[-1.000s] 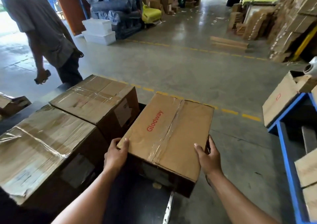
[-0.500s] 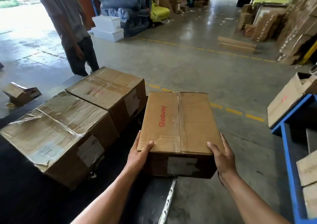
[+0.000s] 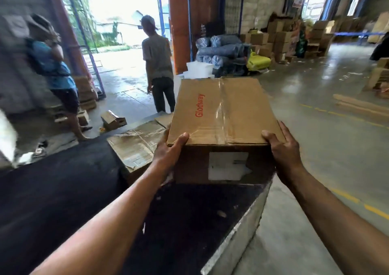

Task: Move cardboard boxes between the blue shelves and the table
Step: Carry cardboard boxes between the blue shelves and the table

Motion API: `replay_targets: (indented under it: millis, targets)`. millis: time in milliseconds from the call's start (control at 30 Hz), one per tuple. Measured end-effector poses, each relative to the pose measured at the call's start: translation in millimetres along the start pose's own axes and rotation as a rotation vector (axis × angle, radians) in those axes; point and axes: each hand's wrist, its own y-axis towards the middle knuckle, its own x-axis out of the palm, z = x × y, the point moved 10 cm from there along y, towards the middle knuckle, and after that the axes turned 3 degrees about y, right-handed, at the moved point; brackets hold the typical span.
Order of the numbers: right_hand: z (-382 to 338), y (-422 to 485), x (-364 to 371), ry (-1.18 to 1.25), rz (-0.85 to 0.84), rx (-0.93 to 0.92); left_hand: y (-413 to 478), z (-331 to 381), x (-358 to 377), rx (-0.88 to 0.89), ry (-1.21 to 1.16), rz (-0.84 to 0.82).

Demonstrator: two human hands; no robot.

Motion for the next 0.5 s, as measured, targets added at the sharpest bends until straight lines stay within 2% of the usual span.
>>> replay_targets:
  millis: [100,267,500]
  targets:
    - [-38.6,-19.5,89.1,-0.041,-0.188,-0.095,-39.4,5.6,-108.4,-0.003,0.047,0.236]
    - [-74.8,-94.2,252.7,0.027,-0.54,-0.135,-114.3,9.4,-268.7,0.01,0.174,0.553]
    - [-39.0,-164.8,430.1,0.033,-0.882,-0.083,-155.7,-78.0,-392.8,-0.14,0.257,0.761]
